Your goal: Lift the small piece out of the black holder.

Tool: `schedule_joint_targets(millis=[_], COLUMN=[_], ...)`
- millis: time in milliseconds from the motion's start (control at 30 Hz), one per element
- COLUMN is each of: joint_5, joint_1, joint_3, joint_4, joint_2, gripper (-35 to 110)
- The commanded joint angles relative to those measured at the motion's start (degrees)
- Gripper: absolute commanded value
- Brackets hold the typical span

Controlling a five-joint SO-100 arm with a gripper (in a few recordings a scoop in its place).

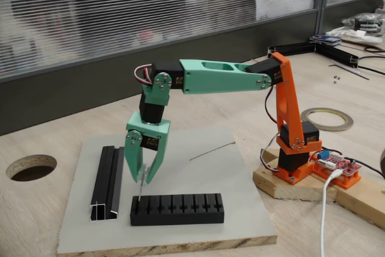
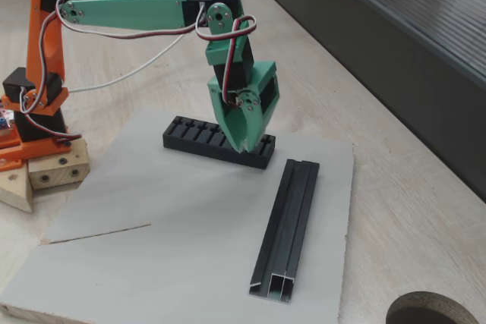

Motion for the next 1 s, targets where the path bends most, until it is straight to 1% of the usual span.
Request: schedule_joint_targets(millis=[0, 167, 467, 967], joint_5=[0.6, 0.6, 0.7, 0.7], joint_1=[0.0, 0.1, 0.1, 0.1], joint_3=[-1.4, -1.6, -3.3, -3.3], joint_4=[1.1, 1.1, 1.1, 1.1], joint_2=[4.0, 4.3, 10.5, 29.2], gripper=[3, 3, 3, 3])
